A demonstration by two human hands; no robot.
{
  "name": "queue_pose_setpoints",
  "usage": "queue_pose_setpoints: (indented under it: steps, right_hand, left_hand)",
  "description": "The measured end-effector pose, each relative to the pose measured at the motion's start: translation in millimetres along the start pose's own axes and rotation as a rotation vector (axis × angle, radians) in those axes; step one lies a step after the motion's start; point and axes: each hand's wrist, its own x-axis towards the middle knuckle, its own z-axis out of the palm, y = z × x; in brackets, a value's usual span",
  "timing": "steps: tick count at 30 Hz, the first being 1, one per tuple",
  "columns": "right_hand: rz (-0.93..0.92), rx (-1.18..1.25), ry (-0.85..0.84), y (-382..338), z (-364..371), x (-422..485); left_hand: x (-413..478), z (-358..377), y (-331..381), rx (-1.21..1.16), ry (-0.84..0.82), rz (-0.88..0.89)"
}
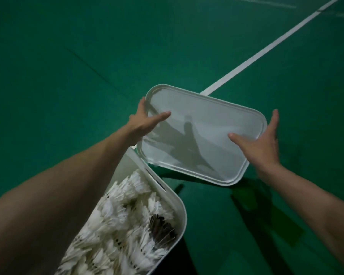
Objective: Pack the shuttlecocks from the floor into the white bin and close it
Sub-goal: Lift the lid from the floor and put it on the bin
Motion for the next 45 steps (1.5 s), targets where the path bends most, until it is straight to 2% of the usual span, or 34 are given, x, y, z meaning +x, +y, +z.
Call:
queue_pose_setpoints:
  steps: [3, 7, 12, 15, 23, 29, 35, 37, 40, 45]
  right_hand:
    - [-0.024, 0.051, -0.005, -12.2, 1.7, -6.6]
    - [-0.015, 0.27, 0.011, -20.3, 0.3, -12.3]
    - [-0.024, 0.354, 0.086, -23.6, -2.9, -15.9]
    - [0.0, 0.401, 0.099, -25.4, -1.3, -16.4]
    - [-0.046, 0.444, -0.276, -24.5, -2.0, -24.4]
    - [-0.068, 0.521, -0.379, -32.8, -8.3, -25.2]
    - [-0.123, 0.382, -0.355, -41.7, -10.4, -32.1]
    - [-0.111, 0.327, -0.341, -47.5, -3.0, -36.0]
    - [-0.186, 0.169, -0.325, -62.1, 6.1, -42.8]
    - [-0.199, 0.092, -0.509, -87.2, 22.8, -56.9]
  left_hand:
    - [-31.1, -10.5, 16.9, -0.147, 0.002, 0.027]
    - [-47.6, -22.2, 30.0, -0.249, 0.014, -0.064]
    - [-72.5, -30.0, 32.8, -0.452, 0.138, -0.091]
    - [-76.3, -41.6, 16.7, -0.356, 0.21, -0.108]
    - [-94.6, -72.1, -17.0, -0.374, 0.1, -0.07]
    - [-105.5, -83.9, -22.9, -0.295, 0.053, -0.039]
    - [-125.5, -103.9, -34.1, -0.224, 0.27, 0.004]
    - [-139.5, -108.8, -36.6, -0.121, 0.265, 0.042]
    - [-166.4, -115.7, -40.9, 0.075, 0.223, 0.056]
    - [-216.9, -140.9, -64.2, 0.13, 0.219, -0.045]
